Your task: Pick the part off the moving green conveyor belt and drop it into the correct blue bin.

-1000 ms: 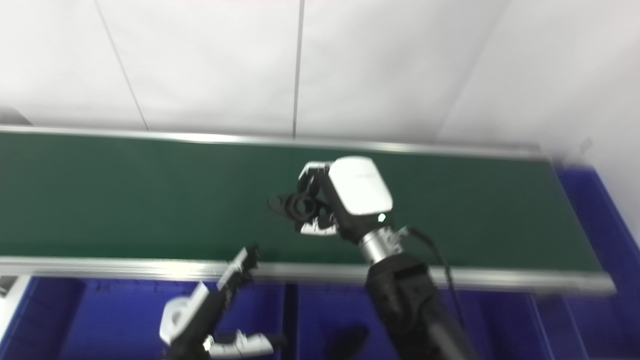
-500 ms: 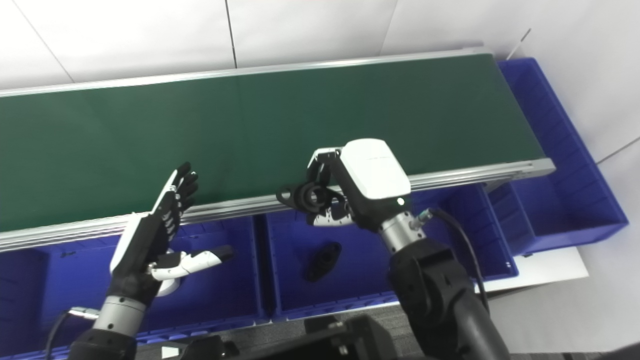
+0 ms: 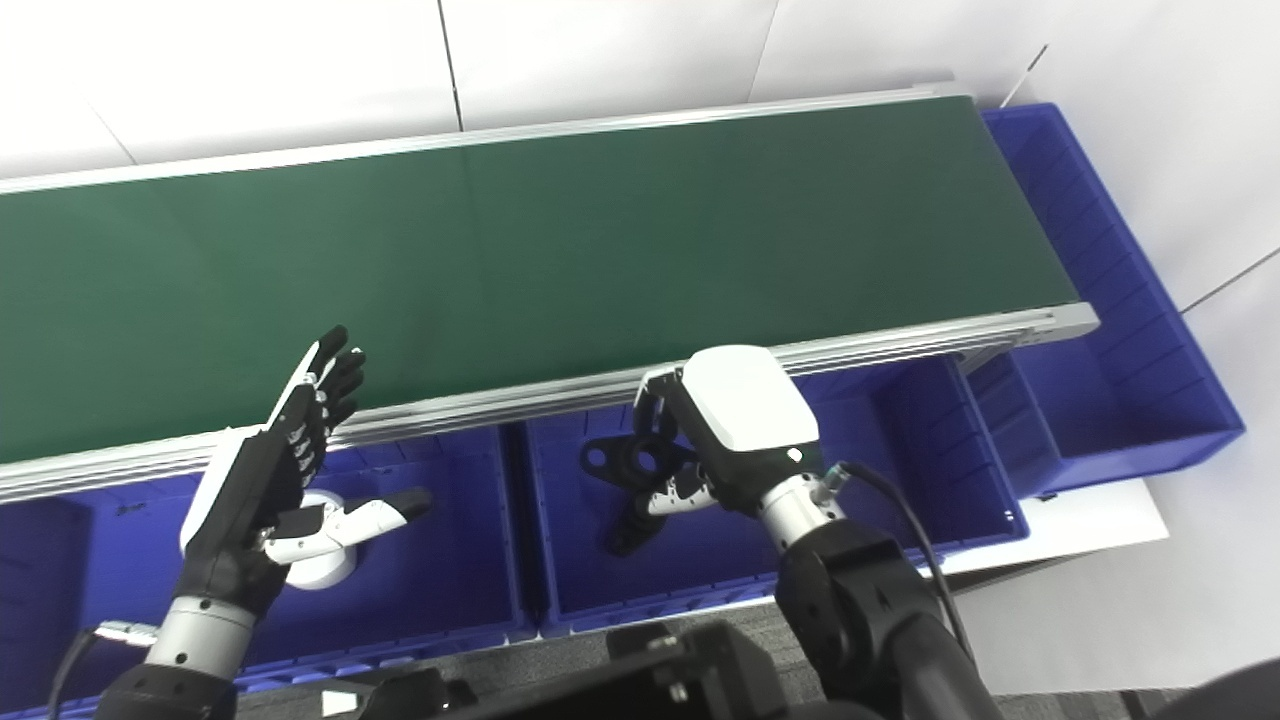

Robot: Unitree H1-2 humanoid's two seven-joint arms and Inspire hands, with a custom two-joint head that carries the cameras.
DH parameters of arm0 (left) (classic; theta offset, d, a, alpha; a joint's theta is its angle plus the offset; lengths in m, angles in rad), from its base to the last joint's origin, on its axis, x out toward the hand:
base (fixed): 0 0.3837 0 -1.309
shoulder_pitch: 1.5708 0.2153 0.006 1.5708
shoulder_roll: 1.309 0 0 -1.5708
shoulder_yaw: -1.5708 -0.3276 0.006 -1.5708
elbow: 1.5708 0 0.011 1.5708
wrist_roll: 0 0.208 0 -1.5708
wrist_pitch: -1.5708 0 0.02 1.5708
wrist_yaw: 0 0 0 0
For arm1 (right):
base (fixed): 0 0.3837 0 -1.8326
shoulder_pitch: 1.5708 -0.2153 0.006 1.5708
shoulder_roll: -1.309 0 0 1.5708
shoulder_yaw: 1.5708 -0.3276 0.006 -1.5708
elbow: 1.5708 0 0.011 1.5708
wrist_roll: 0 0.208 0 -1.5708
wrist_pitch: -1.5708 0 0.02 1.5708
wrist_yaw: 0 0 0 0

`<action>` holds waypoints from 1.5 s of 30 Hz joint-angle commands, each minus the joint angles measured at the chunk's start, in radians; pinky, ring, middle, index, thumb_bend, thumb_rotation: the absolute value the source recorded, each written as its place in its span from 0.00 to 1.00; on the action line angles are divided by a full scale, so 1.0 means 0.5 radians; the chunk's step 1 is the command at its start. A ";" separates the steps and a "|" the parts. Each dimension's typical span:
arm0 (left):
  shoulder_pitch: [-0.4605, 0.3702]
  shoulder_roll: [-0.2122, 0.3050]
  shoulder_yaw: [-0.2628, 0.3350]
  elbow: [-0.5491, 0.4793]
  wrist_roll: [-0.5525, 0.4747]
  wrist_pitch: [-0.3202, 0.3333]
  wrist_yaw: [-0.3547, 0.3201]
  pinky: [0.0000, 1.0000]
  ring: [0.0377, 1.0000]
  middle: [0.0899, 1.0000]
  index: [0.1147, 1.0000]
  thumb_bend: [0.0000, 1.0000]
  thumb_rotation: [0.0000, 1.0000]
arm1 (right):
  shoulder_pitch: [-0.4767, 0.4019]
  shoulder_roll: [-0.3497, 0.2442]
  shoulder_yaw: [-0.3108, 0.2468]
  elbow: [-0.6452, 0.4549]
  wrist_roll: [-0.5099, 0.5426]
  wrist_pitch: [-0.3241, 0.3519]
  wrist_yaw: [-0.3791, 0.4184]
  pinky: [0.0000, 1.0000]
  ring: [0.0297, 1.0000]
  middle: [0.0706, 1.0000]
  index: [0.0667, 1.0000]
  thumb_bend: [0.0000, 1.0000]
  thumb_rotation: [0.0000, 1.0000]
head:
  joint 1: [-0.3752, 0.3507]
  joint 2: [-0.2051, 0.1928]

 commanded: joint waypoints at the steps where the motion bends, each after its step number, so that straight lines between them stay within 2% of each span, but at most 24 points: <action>1: -0.037 0.003 0.004 -0.035 -0.024 -0.030 -0.005 0.94 0.95 0.94 0.99 0.65 0.25 | -0.039 -0.010 -0.024 0.016 -0.163 0.041 0.092 0.19 0.24 0.43 0.45 0.52 0.00 | -0.013 -0.011; 5: -0.044 -0.003 0.003 -0.030 -0.024 -0.021 -0.004 0.92 0.94 0.94 0.99 0.65 0.25 | -0.116 0.031 -0.068 0.135 -0.416 0.122 0.315 0.15 0.19 0.43 0.45 0.53 0.00 | -0.005 -0.016; 9: -0.047 -0.009 0.000 -0.023 -0.019 -0.038 0.005 0.92 0.94 0.94 0.98 0.65 0.25 | -0.128 0.073 -0.124 0.205 -0.438 0.126 0.213 0.14 0.18 0.43 0.45 0.53 0.00 | 0.005 -0.020; 14: -0.052 -0.012 0.004 -0.028 -0.016 -0.022 0.007 0.93 0.94 0.94 0.98 0.65 0.25 | -0.163 0.161 -0.212 0.221 -0.532 0.195 0.294 0.14 0.19 0.43 0.45 0.53 0.00 | 0.016 -0.022; 16: -0.050 -0.012 0.008 -0.032 -0.015 -0.021 0.009 0.92 0.94 0.94 0.98 0.65 0.25 | -0.159 0.181 -0.246 0.218 -0.565 0.198 0.329 0.16 0.23 0.43 0.45 0.53 0.00 | 0.016 -0.022; 17: -0.049 -0.011 0.009 -0.033 -0.015 -0.025 0.010 0.92 0.94 0.94 0.98 0.65 0.25 | -0.155 0.189 -0.261 0.216 -0.576 0.200 0.343 0.20 0.29 0.40 0.47 0.53 0.00 | 0.016 -0.022; 20: -0.054 -0.008 0.009 -0.022 -0.009 -0.049 0.012 0.91 0.94 0.94 0.98 0.66 0.26 | -0.160 0.194 -0.280 0.216 -0.656 0.184 0.421 0.27 0.39 0.39 0.48 0.53 0.00 | 0.025 -0.022; 21: -0.054 -0.007 0.010 -0.020 -0.009 -0.053 0.013 0.91 0.94 0.94 0.98 0.66 0.27 | -0.162 0.185 -0.275 0.214 -0.701 0.165 0.450 0.37 0.46 0.47 0.47 0.52 0.08 | 0.025 -0.022; 22: -0.054 -0.006 0.011 -0.021 -0.011 -0.053 0.012 0.91 0.94 0.94 0.98 0.66 0.27 | -0.164 0.182 -0.273 0.212 -0.742 0.154 0.484 0.39 0.47 0.48 0.47 0.52 0.10 | 0.027 -0.021; 23: -0.053 -0.005 0.011 -0.023 -0.010 -0.049 0.012 0.91 0.94 0.94 0.98 0.66 0.27 | -0.166 0.180 -0.272 0.210 -0.771 0.144 0.510 0.44 0.50 0.54 0.56 0.70 0.25 | 0.027 -0.021; 25: -0.052 -0.003 0.012 -0.030 -0.005 -0.038 0.011 0.91 0.94 0.94 0.98 0.66 0.27 | -0.168 0.183 -0.271 0.197 -0.807 0.129 0.589 0.53 0.58 0.64 0.68 0.90 0.44 | 0.030 -0.017; 26: -0.052 -0.003 0.014 -0.032 -0.007 -0.033 0.011 0.91 0.94 0.94 0.98 0.66 0.27 | -0.169 0.184 -0.271 0.190 -0.816 0.122 0.634 0.57 0.63 0.69 0.73 0.96 0.52 | 0.030 -0.017; 28: -0.049 -0.005 0.018 -0.036 -0.014 -0.023 0.009 0.92 0.94 0.94 0.98 0.67 0.27 | -0.174 0.189 -0.274 0.176 -0.831 0.114 0.734 0.66 0.71 0.74 0.78 0.99 0.60 | 0.030 -0.017; 30: -0.049 -0.006 0.018 -0.040 -0.009 -0.015 0.009 0.91 0.94 0.94 0.98 0.67 0.26 | -0.180 0.184 -0.270 0.166 -0.846 0.099 0.819 0.74 0.77 0.77 0.79 1.00 0.63 | 0.030 -0.017; 36: -0.051 -0.005 0.014 -0.042 -0.004 -0.020 0.007 0.91 0.94 0.94 0.98 0.67 0.26 | -0.196 0.188 -0.270 0.128 -0.865 0.078 0.959 0.85 0.83 0.81 0.80 1.00 0.65 | 0.035 -0.014; 42: -0.054 -0.006 0.014 -0.033 -0.011 -0.016 0.005 0.92 0.94 0.94 0.98 0.67 0.27 | -0.213 0.182 -0.256 0.126 -0.887 0.045 1.043 0.80 0.83 0.81 0.80 1.00 0.68 | 0.056 -0.018; 45: -0.052 -0.009 0.004 -0.016 0.002 -0.037 0.010 0.92 0.94 0.94 0.98 0.67 0.27 | -0.201 0.168 -0.251 0.095 -0.797 0.003 1.065 0.75 0.75 0.74 0.79 1.00 0.69 | 0.103 -0.033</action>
